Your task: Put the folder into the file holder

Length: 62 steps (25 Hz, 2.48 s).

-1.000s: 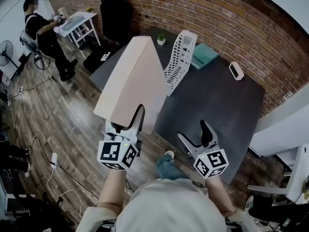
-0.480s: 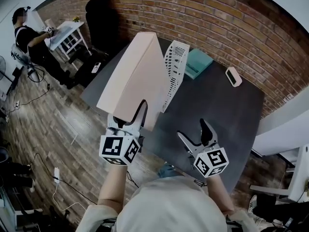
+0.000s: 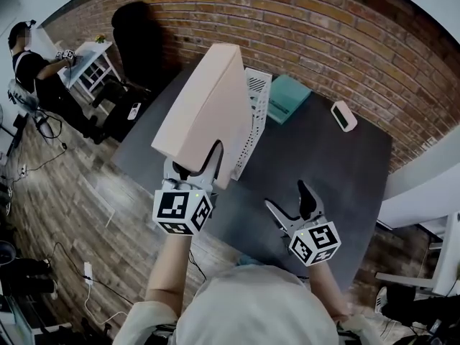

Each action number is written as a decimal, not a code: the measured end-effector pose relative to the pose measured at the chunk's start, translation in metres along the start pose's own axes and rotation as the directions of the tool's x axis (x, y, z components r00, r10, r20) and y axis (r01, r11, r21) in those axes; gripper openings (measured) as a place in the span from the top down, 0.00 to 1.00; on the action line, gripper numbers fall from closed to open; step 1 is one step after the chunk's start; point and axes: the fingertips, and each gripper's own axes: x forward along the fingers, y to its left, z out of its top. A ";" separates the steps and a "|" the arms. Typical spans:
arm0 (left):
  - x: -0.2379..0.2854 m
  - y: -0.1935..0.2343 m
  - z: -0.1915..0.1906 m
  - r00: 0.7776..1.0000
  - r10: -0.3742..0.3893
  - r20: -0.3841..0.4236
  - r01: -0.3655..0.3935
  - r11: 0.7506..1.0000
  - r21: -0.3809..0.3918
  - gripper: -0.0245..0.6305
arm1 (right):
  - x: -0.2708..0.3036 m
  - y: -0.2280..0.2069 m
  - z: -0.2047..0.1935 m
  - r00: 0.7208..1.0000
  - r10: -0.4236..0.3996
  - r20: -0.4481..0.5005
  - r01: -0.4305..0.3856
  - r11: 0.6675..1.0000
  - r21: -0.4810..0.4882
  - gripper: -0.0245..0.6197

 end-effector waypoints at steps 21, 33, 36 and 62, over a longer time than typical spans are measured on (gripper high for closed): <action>0.093 -0.009 -0.019 0.999 -0.049 -0.021 0.050 0.998 0.045 0.55 | 0.003 -0.041 -0.019 0.998 -0.043 -0.046 0.046 0.998 0.048 0.30; 0.102 -0.008 -0.068 0.995 -0.044 -0.087 0.047 0.998 0.036 0.55 | 0.004 -0.050 -0.025 0.996 -0.059 -0.062 0.063 0.997 0.054 0.30; 0.104 -0.008 -0.079 0.994 -0.047 -0.098 0.051 0.998 0.037 0.55 | 0.006 -0.049 -0.027 0.996 -0.060 -0.065 0.064 0.996 0.055 0.30; 0.105 -0.008 -0.154 0.961 -0.053 -0.271 0.069 0.996 0.050 0.49 | -0.007 -0.038 -0.026 0.994 -0.092 -0.056 0.095 0.994 0.050 0.30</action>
